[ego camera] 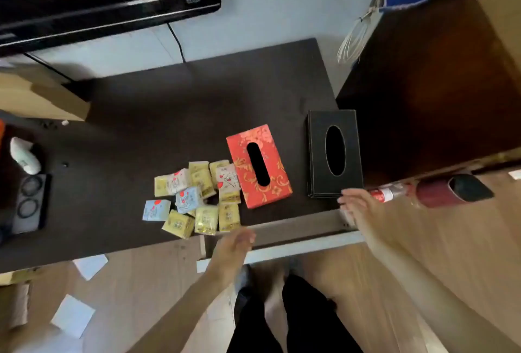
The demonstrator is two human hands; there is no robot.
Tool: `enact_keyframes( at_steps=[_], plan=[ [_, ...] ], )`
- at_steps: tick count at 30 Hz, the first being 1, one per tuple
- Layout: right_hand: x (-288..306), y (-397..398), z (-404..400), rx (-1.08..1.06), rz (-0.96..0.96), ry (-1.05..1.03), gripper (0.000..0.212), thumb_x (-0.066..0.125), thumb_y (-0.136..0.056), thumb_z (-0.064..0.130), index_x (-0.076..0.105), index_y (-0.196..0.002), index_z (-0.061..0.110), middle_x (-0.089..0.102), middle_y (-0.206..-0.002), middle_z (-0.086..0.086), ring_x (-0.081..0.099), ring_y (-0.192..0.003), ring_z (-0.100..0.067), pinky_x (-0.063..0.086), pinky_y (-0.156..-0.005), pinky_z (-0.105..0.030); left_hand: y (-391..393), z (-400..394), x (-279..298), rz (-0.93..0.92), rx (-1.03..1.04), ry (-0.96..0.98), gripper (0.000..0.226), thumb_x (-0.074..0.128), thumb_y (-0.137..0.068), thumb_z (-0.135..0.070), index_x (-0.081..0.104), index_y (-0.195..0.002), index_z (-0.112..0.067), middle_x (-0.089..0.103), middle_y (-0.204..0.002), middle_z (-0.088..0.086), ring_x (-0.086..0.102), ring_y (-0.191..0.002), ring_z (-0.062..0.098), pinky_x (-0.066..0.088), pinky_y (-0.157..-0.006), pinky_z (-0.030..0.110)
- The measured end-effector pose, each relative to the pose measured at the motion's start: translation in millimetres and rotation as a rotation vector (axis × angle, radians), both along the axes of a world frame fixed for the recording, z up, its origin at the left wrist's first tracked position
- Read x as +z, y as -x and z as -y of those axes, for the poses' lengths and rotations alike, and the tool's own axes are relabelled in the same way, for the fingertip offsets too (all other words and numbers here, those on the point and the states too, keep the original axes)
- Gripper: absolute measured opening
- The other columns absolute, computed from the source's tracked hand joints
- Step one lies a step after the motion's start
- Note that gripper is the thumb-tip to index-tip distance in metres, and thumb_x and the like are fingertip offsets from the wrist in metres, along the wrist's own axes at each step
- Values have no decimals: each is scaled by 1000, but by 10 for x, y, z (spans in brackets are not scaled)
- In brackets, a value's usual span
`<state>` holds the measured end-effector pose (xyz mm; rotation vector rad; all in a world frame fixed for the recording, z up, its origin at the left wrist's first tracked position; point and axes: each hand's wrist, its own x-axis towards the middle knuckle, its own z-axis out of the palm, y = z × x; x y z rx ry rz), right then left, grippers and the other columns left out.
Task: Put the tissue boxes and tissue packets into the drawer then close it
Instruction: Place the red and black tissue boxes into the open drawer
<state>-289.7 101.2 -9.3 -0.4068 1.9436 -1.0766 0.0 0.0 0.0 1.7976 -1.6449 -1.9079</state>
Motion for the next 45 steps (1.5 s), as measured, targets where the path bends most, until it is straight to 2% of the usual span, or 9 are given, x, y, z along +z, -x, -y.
enact_keyframes(
  at_steps=[6, 10, 13, 19, 27, 32, 37, 40, 45],
  plan=[
    [-93, 334, 551, -59, -333, -8, 39, 58, -96, -2, 63, -129, 18, 64, -133, 1, 57, -123, -10, 41, -97, -10, 730, 816, 44, 71, 62, 463, 19, 55, -94, -14, 64, -109, -23, 64, -115, -4, 60, -108, 13, 49, -92, 32],
    [-253, 482, 755, -34, -442, -98, 58, 67, -95, 2, 48, -149, 13, 47, -154, -9, 42, -141, -24, 39, -111, -30, 910, 1086, -143, 297, 92, 524, 50, 61, -85, -19, 50, -134, -13, 52, -134, 6, 47, -126, 23, 42, -99, 35],
    [-411, 596, 886, -23, -272, -169, 74, 69, -96, 10, 32, -160, 10, 43, -161, -13, 41, -148, -32, 38, -121, -48, 1019, 1194, -290, 358, 95, 371, 69, 62, -83, -19, 33, -145, -10, 53, -137, 10, 49, -127, 31, 47, -98, 46],
    [-622, 699, 987, -61, -224, -180, 67, 71, -95, 27, 42, -153, 12, 55, -149, -10, 52, -138, -32, 46, -114, -52, 1205, 1201, -391, 447, 137, 412, 87, 69, -80, -18, 22, -152, -9, 43, -142, 17, 37, -132, 36, 41, -105, 53],
    [-667, 815, 966, -49, -161, -162, 56, 74, -91, 15, 56, -143, 11, 61, -140, -12, 59, -128, -31, 51, -107, -43, 1488, 1199, -447, 469, 58, 423, 62, 76, -77, -27, 45, -128, -10, 47, -127, 9, 53, -114, 30, 46, -76, 39],
    [-583, 808, 843, -9, -172, -222, 53, 71, -92, 8, 54, -142, 6, 60, -141, -14, 59, -129, -33, 50, -102, -37, 1527, 1246, -482, 435, 114, 155, 60, 73, -77, -29, 47, -127, -8, 61, -118, 10, 62, -108, 33, 54, -89, 49],
    [-557, 709, 583, 45, -210, -365, 54, 70, -94, 26, 53, -139, 3, 62, -137, -16, 61, -123, -37, 55, -101, -51, 1436, 1142, -456, 314, 252, 48, 40, 79, -72, -23, 65, -108, -13, 73, -102, 9, 71, -95, 31, 59, -87, 49],
    [-522, 749, 481, 115, -253, -434, 48, 73, -91, 37, 64, -128, 8, 71, -122, -9, 67, -110, -32, 58, -87, -42, 1365, 938, -439, 292, 309, 42, 26, 82, -73, -19, 70, -96, -19, 76, -94, 6, 74, -91, 28, 62, -81, 46],
    [-508, 750, 228, 67, -208, -400, 34, 77, -82, 35, 73, -112, 20, 78, -104, 2, 73, -98, -24, 62, -87, -45, 1250, 490, -409, 184, 441, 118, 28, 82, -75, -16, 63, -75, -37, 71, -78, -12, 72, -82, 19, 61, -74, 36]
  ],
)
